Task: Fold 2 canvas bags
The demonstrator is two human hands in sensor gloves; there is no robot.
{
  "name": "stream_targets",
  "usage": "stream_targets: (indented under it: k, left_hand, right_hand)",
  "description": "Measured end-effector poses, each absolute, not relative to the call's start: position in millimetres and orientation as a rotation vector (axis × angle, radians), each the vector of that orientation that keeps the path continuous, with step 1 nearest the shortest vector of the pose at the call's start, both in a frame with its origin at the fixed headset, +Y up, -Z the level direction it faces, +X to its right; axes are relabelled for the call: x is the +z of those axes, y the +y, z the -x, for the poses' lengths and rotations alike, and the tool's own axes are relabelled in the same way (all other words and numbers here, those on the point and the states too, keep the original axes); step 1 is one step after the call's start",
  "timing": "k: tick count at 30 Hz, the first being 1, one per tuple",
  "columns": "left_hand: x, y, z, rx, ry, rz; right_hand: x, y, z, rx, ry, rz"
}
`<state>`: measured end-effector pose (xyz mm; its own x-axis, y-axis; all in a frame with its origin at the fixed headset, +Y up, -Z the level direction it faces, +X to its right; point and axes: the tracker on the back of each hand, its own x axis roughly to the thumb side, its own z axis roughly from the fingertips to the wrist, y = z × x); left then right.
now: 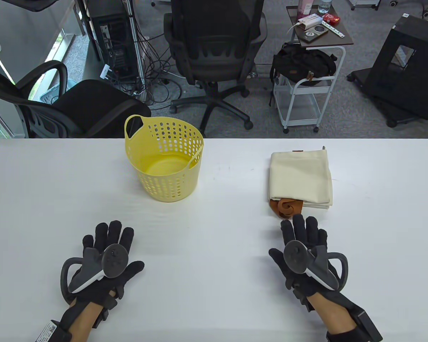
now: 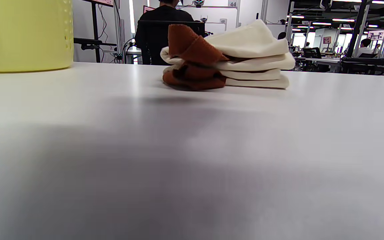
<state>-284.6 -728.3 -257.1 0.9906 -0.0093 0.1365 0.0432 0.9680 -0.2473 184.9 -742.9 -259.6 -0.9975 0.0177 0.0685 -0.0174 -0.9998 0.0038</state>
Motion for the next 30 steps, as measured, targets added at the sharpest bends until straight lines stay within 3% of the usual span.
stream_targets:
  k: [11, 30]
  left_hand:
    - [-256.1, -728.9, 284.4, -0.031, -0.133, 0.266]
    - [-255.0, -725.3, 284.2, -0.024, -0.131, 0.281]
  right_hand:
    - [-261.7, -761.5, -177.1, 3.168, 0.134, -0.136]
    - [-264.2, -762.5, -188.6, 3.107, 0.188, -0.101]
